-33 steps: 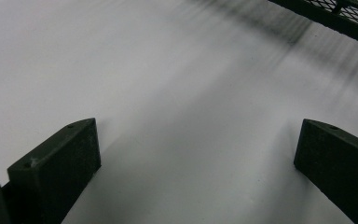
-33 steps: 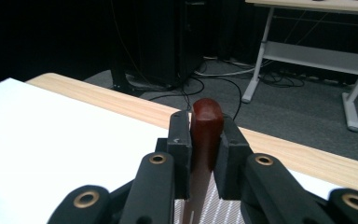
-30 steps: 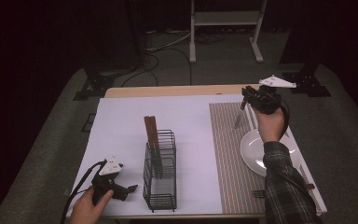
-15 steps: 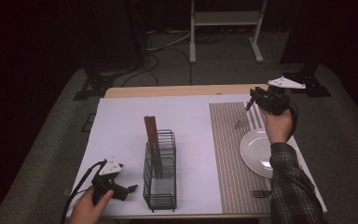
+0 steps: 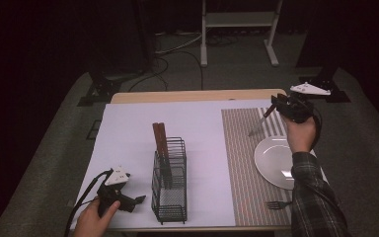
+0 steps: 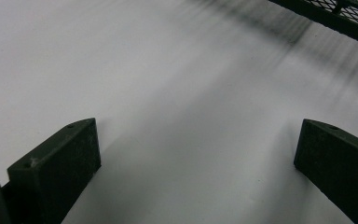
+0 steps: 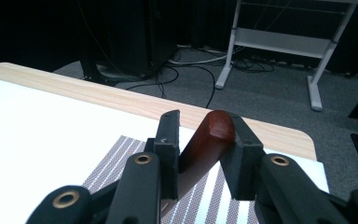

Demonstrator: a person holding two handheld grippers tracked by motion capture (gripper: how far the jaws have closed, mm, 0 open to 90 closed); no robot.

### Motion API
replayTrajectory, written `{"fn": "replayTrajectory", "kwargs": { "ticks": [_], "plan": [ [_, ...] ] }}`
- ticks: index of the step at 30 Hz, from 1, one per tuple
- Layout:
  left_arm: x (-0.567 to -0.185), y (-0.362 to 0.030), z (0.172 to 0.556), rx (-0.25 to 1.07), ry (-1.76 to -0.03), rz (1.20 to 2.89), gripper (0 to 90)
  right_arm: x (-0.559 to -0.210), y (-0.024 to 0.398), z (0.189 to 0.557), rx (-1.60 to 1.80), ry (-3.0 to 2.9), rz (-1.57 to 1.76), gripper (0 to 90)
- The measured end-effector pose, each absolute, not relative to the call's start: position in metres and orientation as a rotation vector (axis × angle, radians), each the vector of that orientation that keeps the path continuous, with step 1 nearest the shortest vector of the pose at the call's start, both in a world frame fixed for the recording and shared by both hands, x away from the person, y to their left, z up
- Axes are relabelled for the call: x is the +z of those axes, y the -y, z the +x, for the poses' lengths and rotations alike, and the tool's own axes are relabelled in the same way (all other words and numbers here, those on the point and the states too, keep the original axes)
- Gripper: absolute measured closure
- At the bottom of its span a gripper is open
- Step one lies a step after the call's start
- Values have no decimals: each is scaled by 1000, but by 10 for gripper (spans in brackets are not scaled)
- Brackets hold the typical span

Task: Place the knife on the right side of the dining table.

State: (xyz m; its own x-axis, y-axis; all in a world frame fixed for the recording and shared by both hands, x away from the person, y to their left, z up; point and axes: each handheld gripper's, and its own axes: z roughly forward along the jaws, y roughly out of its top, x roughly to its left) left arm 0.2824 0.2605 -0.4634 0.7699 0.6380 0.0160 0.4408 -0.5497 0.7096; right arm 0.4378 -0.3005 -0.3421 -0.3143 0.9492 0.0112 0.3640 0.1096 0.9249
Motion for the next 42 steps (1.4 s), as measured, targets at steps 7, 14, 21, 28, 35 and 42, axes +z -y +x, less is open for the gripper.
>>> {"fn": "replayTrajectory", "kwargs": {
  "ticks": [7, 14, 21, 28, 35, 42],
  "plan": [
    [-463, -261, 283, 356, -800, 2243, 0, -345, 310, 436, 1170, -1760, 1303, 666],
    [-463, -261, 282, 356, -800, 2243, 0, -350, 320, 435, 1162, -1745, 1337, 646],
    [-463, -260, 282, 354, -801, 2242, 0, -356, 327, 434, 1155, -1731, 1373, 622],
    [-463, -261, 282, 355, -800, 2243, 0, -361, 333, 433, 1143, -1721, 1404, 597],
    [-463, -260, 282, 354, -801, 2243, 0, -368, 341, 432, 1130, -1714, 1441, 569],
    [-463, -260, 282, 354, -801, 2243, 0, -374, 348, 432, 1115, -1711, 1472, 547]
  ]
}}
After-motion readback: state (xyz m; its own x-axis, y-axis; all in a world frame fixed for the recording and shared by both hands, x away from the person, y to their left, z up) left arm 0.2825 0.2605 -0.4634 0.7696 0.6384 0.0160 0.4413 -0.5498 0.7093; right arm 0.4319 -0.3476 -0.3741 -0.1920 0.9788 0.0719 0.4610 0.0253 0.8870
